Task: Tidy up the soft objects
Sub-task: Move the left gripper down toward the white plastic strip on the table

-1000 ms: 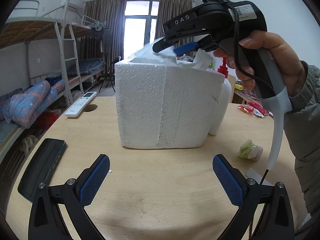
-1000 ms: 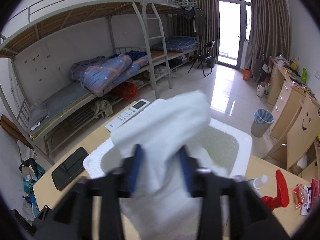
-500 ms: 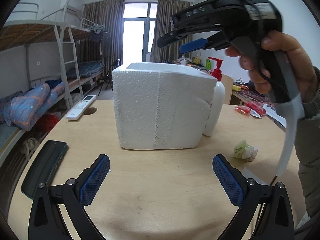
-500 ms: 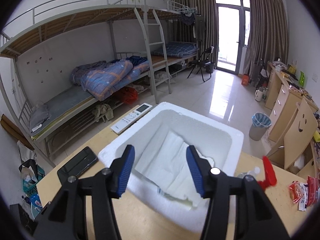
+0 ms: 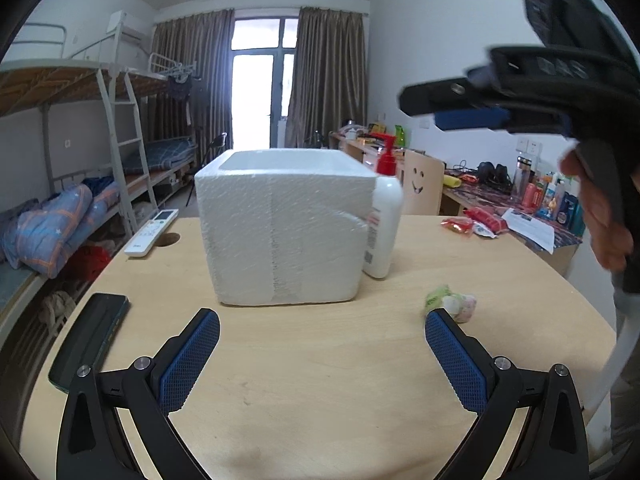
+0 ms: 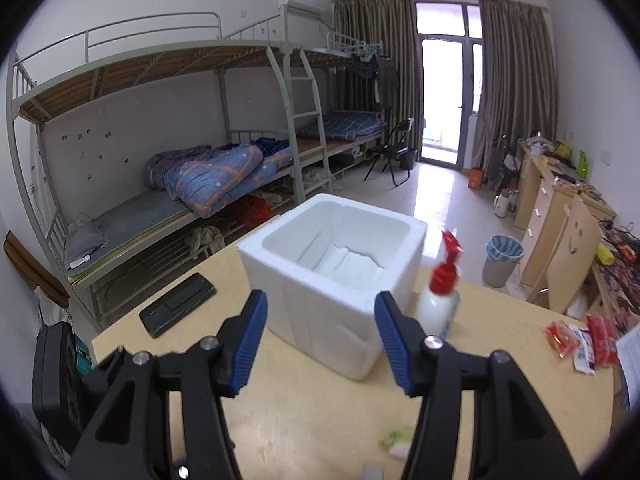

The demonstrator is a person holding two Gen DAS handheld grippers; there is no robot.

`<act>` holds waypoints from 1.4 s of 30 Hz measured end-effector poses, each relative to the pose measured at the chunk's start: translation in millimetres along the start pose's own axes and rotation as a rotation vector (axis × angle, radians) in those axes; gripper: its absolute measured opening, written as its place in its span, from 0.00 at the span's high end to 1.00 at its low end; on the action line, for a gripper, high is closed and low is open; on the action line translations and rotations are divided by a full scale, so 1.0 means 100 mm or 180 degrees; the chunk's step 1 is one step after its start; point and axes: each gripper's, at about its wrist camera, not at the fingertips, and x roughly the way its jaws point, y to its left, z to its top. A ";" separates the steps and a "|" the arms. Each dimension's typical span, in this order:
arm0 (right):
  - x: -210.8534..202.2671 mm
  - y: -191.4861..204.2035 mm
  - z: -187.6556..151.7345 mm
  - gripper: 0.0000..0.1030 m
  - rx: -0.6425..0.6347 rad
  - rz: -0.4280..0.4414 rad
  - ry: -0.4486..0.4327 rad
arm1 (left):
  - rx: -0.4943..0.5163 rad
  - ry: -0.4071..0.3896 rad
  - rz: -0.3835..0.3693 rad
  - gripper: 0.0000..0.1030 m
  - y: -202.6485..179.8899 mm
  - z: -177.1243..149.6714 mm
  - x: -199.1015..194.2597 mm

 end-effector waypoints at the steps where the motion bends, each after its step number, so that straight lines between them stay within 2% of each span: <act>1: -0.06 0.00 -0.05 0.42 0.0000 -0.0001 -0.0021 | 0.0013 -0.0010 -0.0006 0.00 -0.03 0.00 -0.03; 7: -0.36 0.04 -0.28 0.39 0.0065 -0.0050 -0.0165 | 0.0109 -0.0083 -0.0040 0.00 -0.21 -0.01 -0.26; 9: -0.47 0.05 -0.38 0.33 0.0093 -0.0116 -0.0228 | 0.0137 -0.0126 -0.0061 0.00 -0.26 -0.01 -0.34; 11: -0.57 0.08 -0.50 0.24 0.0126 -0.0135 -0.0291 | 0.0160 -0.0154 -0.0063 0.00 -0.32 -0.03 -0.41; 12: -0.62 0.09 -0.57 0.23 0.0149 -0.0149 -0.0326 | 0.0161 -0.0162 -0.0071 0.00 -0.33 -0.04 -0.44; 17: -0.80 0.04 -0.76 0.22 0.0281 -0.0132 -0.0402 | 0.0160 -0.0176 -0.0119 0.00 -0.43 -0.11 -0.57; 28: -0.91 0.03 -0.92 0.22 0.0314 -0.0176 -0.0443 | 0.0244 -0.0184 -0.0211 0.00 -0.59 -0.12 -0.63; 42: -1.19 -0.41 -1.26 0.22 0.0632 -0.0640 -0.0380 | 0.0383 0.0041 -0.0653 0.00 -1.11 -0.09 -0.24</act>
